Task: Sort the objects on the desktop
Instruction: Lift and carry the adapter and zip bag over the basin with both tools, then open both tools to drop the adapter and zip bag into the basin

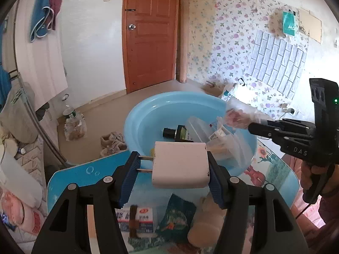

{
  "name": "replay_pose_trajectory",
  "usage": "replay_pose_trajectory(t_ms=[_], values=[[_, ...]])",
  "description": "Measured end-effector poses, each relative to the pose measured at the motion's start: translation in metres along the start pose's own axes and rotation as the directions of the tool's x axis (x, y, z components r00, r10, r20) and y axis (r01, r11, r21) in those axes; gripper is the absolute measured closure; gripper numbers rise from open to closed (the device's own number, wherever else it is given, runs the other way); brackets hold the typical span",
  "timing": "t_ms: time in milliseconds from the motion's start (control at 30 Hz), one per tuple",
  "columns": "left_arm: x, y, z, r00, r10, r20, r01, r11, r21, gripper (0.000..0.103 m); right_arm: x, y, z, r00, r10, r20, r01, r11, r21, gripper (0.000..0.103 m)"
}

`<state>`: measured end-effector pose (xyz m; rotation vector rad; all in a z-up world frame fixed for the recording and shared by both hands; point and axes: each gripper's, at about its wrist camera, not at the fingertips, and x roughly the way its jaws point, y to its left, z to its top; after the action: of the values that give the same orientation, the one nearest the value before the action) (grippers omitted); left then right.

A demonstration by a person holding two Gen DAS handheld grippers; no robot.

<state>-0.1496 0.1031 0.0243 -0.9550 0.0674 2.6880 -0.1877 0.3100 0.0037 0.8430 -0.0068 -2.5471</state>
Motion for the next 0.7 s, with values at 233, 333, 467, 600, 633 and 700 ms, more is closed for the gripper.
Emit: replay_pose_trajectory(t_ms=[233, 333, 467, 600, 633, 700], values=[[0.028, -0.001, 0.017, 1.000, -0.029, -0.013, 0.029, 1.000, 0.010, 0.043, 0.022, -0.004, 0.016, 1.000, 0.009, -0.003, -0.009, 1.000, -0.017, 0.086], [0.043, -0.005, 0.019, 0.998, -0.052, -0.025, 0.052, 0.999, 0.017, 0.043, 0.033, -0.006, 0.020, 1.000, 0.009, -0.011, -0.009, 1.000, -0.019, 0.086], [0.076, -0.010, 0.007, 0.993, -0.063, -0.102, 0.066, 0.998, 0.023, 0.043, 0.054, -0.008, 0.016, 0.998, 0.020, -0.066, -0.020, 1.000, -0.006, 0.086], [0.073, -0.015, 0.005, 0.996, -0.050, -0.076, 0.054, 0.997, 0.054, 0.043, 0.059, -0.010, 0.008, 0.996, 0.026, -0.081, -0.025, 1.000, 0.005, 0.085], [0.073, -0.015, 0.004, 0.996, -0.053, -0.074, 0.057, 0.997, 0.050, 0.043, 0.059, -0.011, 0.008, 0.996, 0.032, -0.082, -0.031, 0.999, 0.008, 0.085], [0.072, -0.015, 0.004, 0.996, -0.050, -0.071, 0.053, 0.997, 0.048, 0.042, 0.058, -0.011, 0.008, 0.996, 0.028, -0.081, -0.028, 1.000, 0.000, 0.083]])
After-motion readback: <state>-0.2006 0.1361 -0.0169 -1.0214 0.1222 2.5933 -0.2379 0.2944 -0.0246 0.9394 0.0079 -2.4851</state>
